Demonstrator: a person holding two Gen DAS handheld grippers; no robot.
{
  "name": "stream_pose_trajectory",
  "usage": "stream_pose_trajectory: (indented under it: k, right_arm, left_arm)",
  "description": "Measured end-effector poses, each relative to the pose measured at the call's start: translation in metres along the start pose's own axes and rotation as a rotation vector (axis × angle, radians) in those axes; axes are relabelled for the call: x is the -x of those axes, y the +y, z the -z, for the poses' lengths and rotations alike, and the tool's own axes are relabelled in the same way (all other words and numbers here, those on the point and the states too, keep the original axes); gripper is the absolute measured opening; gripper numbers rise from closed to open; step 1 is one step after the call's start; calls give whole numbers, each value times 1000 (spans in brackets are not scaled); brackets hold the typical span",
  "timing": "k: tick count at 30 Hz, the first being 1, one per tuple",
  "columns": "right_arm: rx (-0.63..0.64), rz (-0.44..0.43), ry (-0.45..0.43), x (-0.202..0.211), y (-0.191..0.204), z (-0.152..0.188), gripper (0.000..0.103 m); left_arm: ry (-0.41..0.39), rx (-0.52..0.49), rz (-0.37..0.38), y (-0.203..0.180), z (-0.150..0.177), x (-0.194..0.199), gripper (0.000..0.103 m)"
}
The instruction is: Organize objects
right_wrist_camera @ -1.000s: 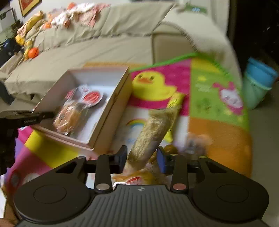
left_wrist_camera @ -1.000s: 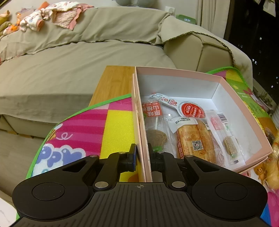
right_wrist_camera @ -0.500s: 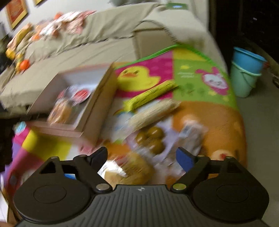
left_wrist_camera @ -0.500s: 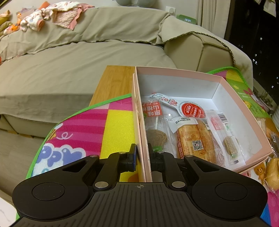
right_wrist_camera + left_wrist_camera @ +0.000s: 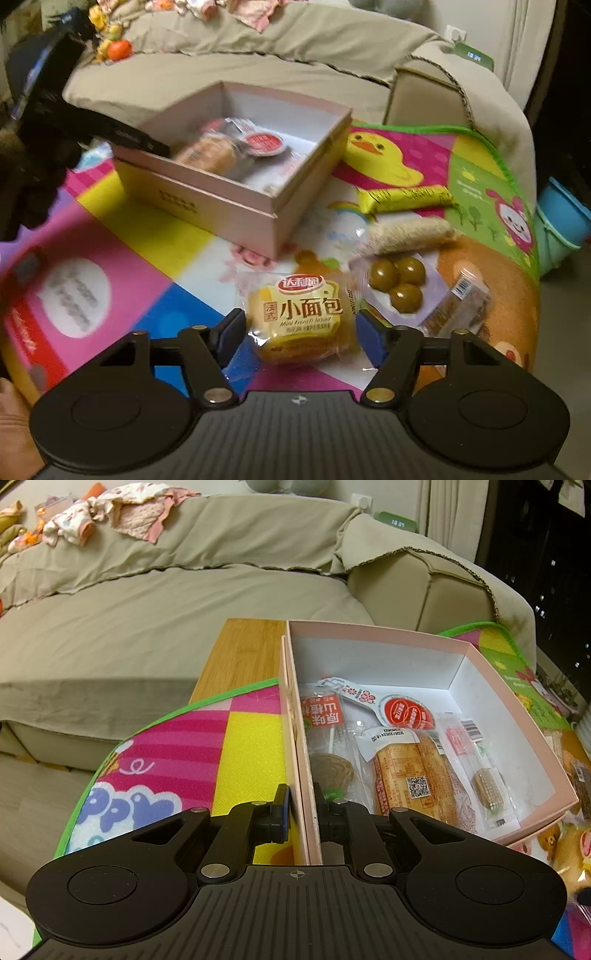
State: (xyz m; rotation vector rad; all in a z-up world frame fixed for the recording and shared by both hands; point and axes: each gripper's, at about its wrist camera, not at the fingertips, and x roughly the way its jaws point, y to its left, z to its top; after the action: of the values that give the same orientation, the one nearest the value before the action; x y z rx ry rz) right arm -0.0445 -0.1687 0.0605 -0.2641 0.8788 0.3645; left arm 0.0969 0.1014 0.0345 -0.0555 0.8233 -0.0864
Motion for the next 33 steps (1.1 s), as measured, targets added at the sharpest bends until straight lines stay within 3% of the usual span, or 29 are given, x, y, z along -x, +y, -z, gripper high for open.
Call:
stream_pose_trajectory:
  k: [4, 7, 12, 14, 16, 19, 22, 24, 26, 33]
  right_arm:
    - [154, 51, -11, 3, 16, 5, 66]
    - [233, 130, -15, 4, 18, 9, 74]
    - [258, 304, -19, 5, 5, 9, 78]
    - [207, 344, -20, 4, -4, 7, 84]
    - [69, 275, -6, 4, -19, 2, 84]
    - [-179, 105, 1, 1, -42, -3, 84]
    - [-303, 88, 4, -11, -50, -3, 84]
    - [-332, 96, 24, -22, -51, -2, 83]
    - [-362, 64, 58, -31, -50, 1, 68]
    - [-260, -4, 55, -15, -33, 0, 62]
  left_arm:
    - [0, -1, 0, 0, 0, 0, 13]
    - [0, 0, 1, 0, 0, 0, 13]
    - [0, 0, 0, 0, 0, 0, 13]
    - [0, 0, 0, 0, 0, 0, 13]
    - [0, -1, 0, 0, 0, 0, 13]
    - [1, 0, 0, 0, 0, 0, 13]
    - [2, -1, -3, 1, 0, 1, 13]
    - [2, -1, -2, 1, 0, 1, 13]
    - [1, -2, -4, 1, 0, 1, 13]
    - [-13, 16, -7, 2, -3, 3, 12]
